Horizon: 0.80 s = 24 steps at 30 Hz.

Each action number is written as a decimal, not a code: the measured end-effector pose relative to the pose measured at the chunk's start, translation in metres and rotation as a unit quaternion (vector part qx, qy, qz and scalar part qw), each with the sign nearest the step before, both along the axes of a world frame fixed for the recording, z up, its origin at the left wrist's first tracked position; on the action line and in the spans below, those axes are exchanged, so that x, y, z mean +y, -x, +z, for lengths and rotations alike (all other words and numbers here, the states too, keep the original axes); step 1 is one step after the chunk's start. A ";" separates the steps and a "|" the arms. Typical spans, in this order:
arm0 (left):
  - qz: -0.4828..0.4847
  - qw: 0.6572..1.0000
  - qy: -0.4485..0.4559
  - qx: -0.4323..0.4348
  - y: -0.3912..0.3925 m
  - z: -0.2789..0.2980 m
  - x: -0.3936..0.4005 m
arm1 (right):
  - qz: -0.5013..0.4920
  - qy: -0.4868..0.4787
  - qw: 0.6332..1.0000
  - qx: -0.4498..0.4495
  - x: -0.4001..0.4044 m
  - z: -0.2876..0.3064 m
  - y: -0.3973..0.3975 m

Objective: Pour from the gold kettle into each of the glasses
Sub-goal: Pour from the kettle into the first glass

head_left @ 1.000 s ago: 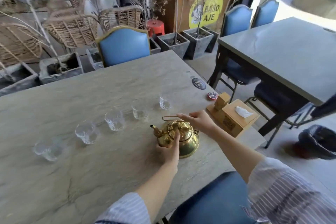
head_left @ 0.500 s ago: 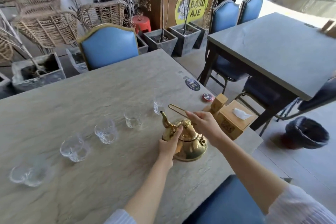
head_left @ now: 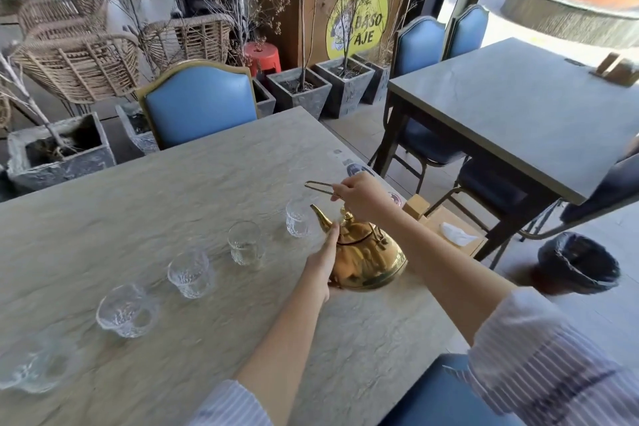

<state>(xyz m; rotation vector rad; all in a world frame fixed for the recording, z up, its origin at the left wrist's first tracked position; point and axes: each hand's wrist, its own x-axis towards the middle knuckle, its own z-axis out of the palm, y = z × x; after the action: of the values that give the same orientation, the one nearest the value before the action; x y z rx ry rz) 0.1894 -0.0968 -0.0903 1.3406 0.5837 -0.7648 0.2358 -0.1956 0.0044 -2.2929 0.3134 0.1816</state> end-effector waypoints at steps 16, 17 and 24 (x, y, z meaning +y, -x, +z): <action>-0.049 0.997 0.048 0.041 -0.003 0.022 -0.009 | 0.016 0.133 0.990 0.043 0.011 0.010 -0.037; -0.052 0.997 0.048 0.042 -0.002 0.023 -0.009 | 0.016 0.135 0.990 0.046 0.011 0.011 -0.037; -0.064 0.995 0.066 0.045 0.002 0.031 -0.011 | 0.029 0.152 0.987 0.052 0.009 0.020 -0.035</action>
<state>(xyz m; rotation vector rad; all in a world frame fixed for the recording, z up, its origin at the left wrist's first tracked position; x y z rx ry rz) 0.1872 -0.1078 -0.0597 1.2338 0.5123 -0.9561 0.2707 -0.1861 0.0247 -2.6024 0.3487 0.3021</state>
